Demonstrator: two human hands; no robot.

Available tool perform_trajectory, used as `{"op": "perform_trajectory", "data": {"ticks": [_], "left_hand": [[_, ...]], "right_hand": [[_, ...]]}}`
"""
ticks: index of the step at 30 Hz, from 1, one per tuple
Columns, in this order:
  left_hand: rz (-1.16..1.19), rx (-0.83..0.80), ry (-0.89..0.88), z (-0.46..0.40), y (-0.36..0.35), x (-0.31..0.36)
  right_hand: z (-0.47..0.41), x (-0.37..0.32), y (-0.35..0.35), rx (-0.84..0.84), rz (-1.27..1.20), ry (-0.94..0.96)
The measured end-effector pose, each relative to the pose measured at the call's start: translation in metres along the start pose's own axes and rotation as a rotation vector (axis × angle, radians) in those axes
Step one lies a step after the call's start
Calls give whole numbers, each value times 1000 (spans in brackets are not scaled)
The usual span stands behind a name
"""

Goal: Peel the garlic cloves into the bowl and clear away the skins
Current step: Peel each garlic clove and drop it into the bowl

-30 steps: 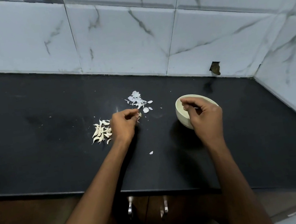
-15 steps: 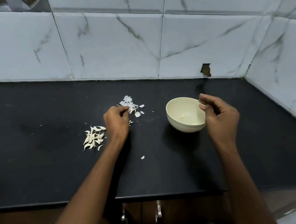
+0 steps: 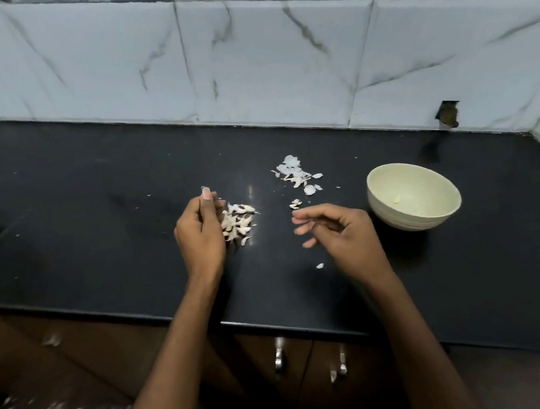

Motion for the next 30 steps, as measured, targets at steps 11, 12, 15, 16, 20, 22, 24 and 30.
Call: {"op": "perform_trajectory", "data": {"ticks": [11,12,15,16,20,22,24,30], "left_hand": [[-119,-45,24,-8,18,-25],[-133,-64,18,-9,17,-25],[-132,-100,31,-10,17,-27],[-132,-105,29,-11,17,-28],[-134,-118,5,-9,16,-25],[-121,-107,1,-9,17,-23],[-107,-90,-11,-7,18,-21],[-145,-115,-257,15,-8,7]], "right_hand": [[-60,44,-78,-83,456,-6],[-66,48,-80,-65,471,-21],[-79,57,-87,-77,570,-37],[-81,57,-90,-91,607,-31],[-83,60,-101,-113,690,-21],[-80,60,-97,-87,629,-41],[-75,58,-89,-57,492,-79],[-52,35,-44,27,46,-61]]}}
Point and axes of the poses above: each hand's wrist, its own z-axis away from the middle knuckle, its own y-axis out of the back of the hand, x = y × z, the point moved 7 cm from there along -z, towards the middle knuckle, and after that the axes turned 6 degrees about y, right-handed, at the moved point
